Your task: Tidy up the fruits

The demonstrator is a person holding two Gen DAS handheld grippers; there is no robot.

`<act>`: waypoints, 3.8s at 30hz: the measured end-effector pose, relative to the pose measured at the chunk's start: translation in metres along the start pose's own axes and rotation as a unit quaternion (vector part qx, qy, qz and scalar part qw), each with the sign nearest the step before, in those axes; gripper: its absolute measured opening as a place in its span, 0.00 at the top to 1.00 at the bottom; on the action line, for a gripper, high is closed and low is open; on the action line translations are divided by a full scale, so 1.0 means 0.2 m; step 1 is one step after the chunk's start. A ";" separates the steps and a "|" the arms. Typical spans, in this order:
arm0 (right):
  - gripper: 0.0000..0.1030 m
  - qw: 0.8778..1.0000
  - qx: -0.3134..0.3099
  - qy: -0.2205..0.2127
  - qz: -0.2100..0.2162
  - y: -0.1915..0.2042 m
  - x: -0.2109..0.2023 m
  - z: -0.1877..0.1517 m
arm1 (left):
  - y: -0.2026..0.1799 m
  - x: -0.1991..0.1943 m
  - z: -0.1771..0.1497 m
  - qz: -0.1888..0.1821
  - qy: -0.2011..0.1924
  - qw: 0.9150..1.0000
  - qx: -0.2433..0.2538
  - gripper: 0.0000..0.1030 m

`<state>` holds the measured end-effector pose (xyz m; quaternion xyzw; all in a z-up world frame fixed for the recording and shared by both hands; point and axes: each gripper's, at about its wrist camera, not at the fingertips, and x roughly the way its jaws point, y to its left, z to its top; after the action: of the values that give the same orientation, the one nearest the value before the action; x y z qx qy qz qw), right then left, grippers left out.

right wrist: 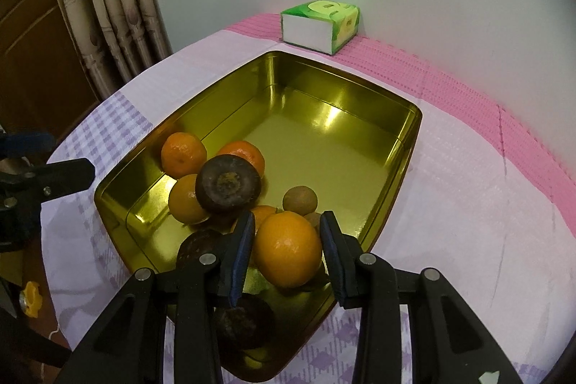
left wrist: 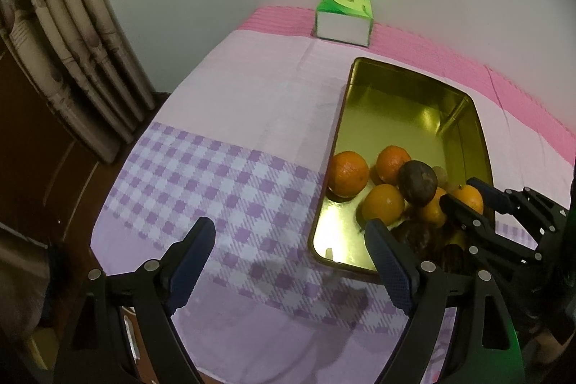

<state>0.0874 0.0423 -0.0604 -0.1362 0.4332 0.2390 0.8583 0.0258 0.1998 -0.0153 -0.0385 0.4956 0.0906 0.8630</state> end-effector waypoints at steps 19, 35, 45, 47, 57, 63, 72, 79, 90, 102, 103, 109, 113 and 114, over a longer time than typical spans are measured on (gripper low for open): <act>0.29 1.000 0.020 -0.016 -0.018 -0.03 -0.13 -0.01 | -0.11 -0.04 -0.08 -0.017 0.004 0.999 0.037 0.16; 0.01 0.997 0.066 0.007 -0.050 -0.10 -0.25 -0.08 | -0.09 -0.03 -0.08 -0.004 -0.001 0.999 0.033 0.15; 0.01 0.997 0.064 0.020 -0.047 -0.05 -0.28 -0.14 | -0.13 -0.03 -0.09 0.005 -0.004 0.999 0.049 0.15; 0.01 0.996 0.073 0.026 -0.048 -0.05 -0.28 -0.15 | -0.15 -0.04 -0.09 0.007 -0.004 0.998 0.055 0.15; 0.01 0.994 0.089 0.043 -0.043 -0.06 -0.26 -0.20 | -0.21 -0.04 -0.11 0.013 -0.006 0.997 0.076 0.15; 0.00 0.994 0.091 0.050 -0.040 -0.06 -0.25 -0.23 | -0.23 -0.04 -0.12 0.016 -0.008 0.996 0.086 0.15; 0.00 0.994 0.087 0.057 -0.037 -0.05 -0.24 -0.25 | -0.24 -0.04 -0.13 0.015 -0.009 0.996 0.087 0.15; 0.00 0.994 0.085 0.059 -0.034 -0.04 -0.23 -0.26 | -0.25 -0.04 -0.13 0.014 -0.010 0.996 0.089 0.15; 0.00 0.994 0.084 0.059 -0.032 -0.03 -0.23 -0.27 | -0.26 -0.04 -0.13 0.015 -0.010 0.996 0.089 0.15; 0.00 0.994 0.084 0.060 -0.036 -0.03 -0.22 -0.27 | -0.26 -0.04 -0.13 0.012 -0.010 0.996 0.090 0.15; 0.00 0.994 0.084 0.059 -0.035 -0.03 -0.22 -0.27 | -0.26 -0.04 -0.13 0.009 -0.009 0.996 0.090 0.15; 0.00 0.994 0.084 0.060 -0.036 -0.02 -0.22 -0.27 | -0.27 -0.05 -0.13 0.007 -0.010 0.996 0.090 0.15; 0.00 0.994 0.083 0.060 -0.036 -0.02 -0.22 -0.27 | -0.27 -0.05 -0.13 0.007 -0.010 0.996 0.091 0.15; 0.00 0.994 0.083 0.059 -0.036 -0.02 -0.22 -0.27 | -0.27 -0.05 -0.13 0.007 -0.009 0.996 0.091 0.15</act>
<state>0.0301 0.0015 -0.0558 -0.0943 0.4965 0.1623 0.8475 0.0091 0.1413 -0.0220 0.0443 0.4938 0.0515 0.8669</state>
